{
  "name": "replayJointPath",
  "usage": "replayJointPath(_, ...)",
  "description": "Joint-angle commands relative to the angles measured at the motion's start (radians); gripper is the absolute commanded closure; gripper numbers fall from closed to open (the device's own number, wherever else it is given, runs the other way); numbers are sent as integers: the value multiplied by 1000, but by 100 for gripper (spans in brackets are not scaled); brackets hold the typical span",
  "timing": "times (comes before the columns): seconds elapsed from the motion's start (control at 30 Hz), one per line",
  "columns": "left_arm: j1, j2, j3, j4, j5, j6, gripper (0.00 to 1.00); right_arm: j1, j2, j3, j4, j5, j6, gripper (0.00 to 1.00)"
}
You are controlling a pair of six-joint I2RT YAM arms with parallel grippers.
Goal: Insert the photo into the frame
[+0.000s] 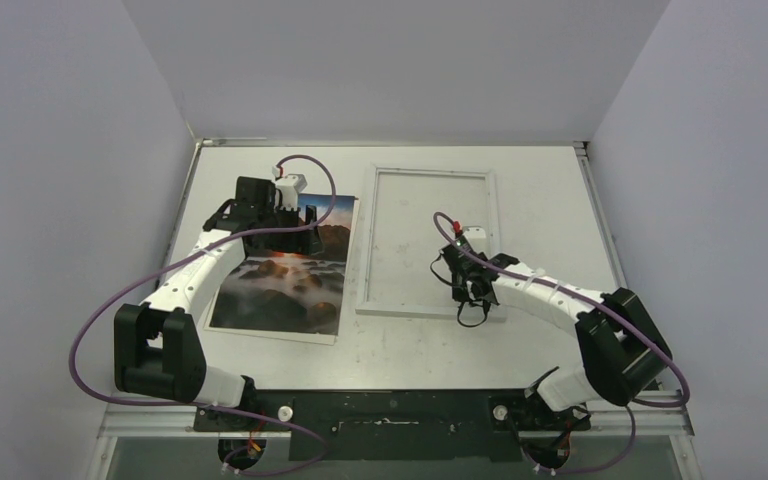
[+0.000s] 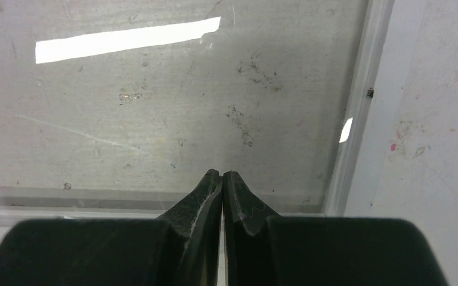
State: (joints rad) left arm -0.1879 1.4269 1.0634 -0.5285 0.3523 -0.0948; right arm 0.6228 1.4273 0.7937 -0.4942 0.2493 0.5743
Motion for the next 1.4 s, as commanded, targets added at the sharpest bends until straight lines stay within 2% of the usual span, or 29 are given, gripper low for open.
replayJointPath(0.0, 5, -36, 46, 12, 21, 10, 27, 2, 39, -20, 38, 4, 19, 95)
replayJointPath(0.53, 5, -31, 54, 5, 17, 12, 27, 9, -23, 66, -10, 11, 6, 95)
replayJointPath(0.7, 5, -26, 59, -3, 15, 13, 27, -5, -20, 157, -23, 64, -24, 92)
replayJointPath(0.77, 5, -26, 60, -2, 14, 13, 28, -44, 2, 201, -12, 82, -50, 86)
replayJointPath(1.03, 11, -25, 69, -19, 16, 18, 28, -256, 196, 416, 129, 94, -170, 83)
replayJointPath(1.37, 22, -27, 65, -24, 22, 21, 28, -331, 573, 759, 190, 74, -218, 86)
